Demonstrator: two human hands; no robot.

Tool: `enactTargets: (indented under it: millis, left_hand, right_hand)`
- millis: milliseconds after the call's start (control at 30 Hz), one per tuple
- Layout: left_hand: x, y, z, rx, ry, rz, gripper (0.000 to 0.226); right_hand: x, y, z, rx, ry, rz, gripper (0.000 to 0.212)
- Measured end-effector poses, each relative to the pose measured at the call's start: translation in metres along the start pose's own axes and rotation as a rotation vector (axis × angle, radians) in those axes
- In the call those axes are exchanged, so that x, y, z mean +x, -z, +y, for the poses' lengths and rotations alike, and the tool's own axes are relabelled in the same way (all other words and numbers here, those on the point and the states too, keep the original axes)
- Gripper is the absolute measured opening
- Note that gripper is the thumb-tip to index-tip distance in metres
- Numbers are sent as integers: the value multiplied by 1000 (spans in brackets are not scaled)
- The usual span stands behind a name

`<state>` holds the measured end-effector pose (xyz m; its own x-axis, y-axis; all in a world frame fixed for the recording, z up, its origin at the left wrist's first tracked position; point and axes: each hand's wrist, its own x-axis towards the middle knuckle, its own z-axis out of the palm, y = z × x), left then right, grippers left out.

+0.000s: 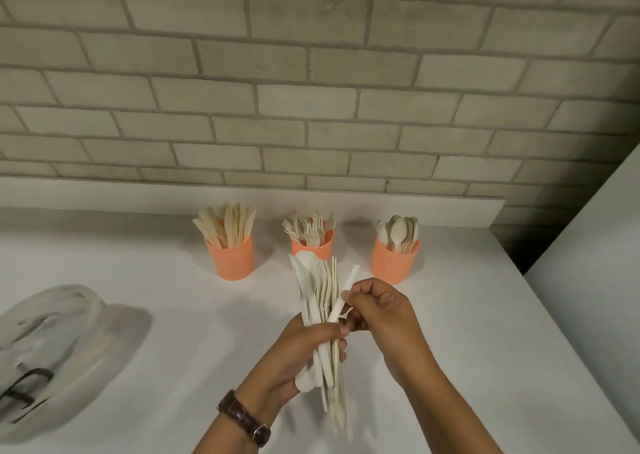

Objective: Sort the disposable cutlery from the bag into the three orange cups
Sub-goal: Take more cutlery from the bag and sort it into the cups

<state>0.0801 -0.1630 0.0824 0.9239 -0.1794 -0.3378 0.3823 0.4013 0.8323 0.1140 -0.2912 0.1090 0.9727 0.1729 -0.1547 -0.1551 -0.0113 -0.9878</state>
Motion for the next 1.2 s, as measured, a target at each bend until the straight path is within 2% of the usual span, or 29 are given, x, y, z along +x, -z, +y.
enactTargets:
  millis: [167, 367, 500, 567, 700, 733, 833, 933, 1000, 1033, 1200]
  left_hand:
    - [-3, -2, 3, -68, -30, 72, 37]
    - [-8, 14, 5, -181, -18, 213, 14]
    - [-7, 27, 16, -43, -26, 367, 18]
    - [-6, 33, 22, 51, -41, 432, 16]
    - [-1, 45, 36, 124, -94, 485, 14]
    - [1, 47, 40, 130, -105, 505, 14]
    - [10, 50, 47, 90, -156, 571, 13]
    - [20, 51, 57, -4, -238, 579, 8]
    - [25, 59, 63, -22, -255, 558, 5]
    - [27, 65, 65, -23, -248, 536, 5]
    - [30, 77, 53, 26, -112, 410, 11]
  right_hand:
    - [4, 2, -4, -8, 30, -37, 11]
    - [2, -12, -5, 40, 22, -103, 18]
    - [9, -11, -6, 27, -53, -149, 40]
    - [14, -7, -11, -85, -62, -236, 48]
    - [21, 0, -26, -428, 3, -446, 20]
    - [22, 1, -28, -524, -5, -510, 19]
    - [20, -2, -25, -832, -27, -686, 24]
    - [14, -2, -16, -915, -95, -782, 11]
    - [19, 16, -13, -908, -131, -699, 13]
    - [26, 28, -13, -892, -124, -595, 15]
    - [88, 78, -11, -648, 66, 240, 17]
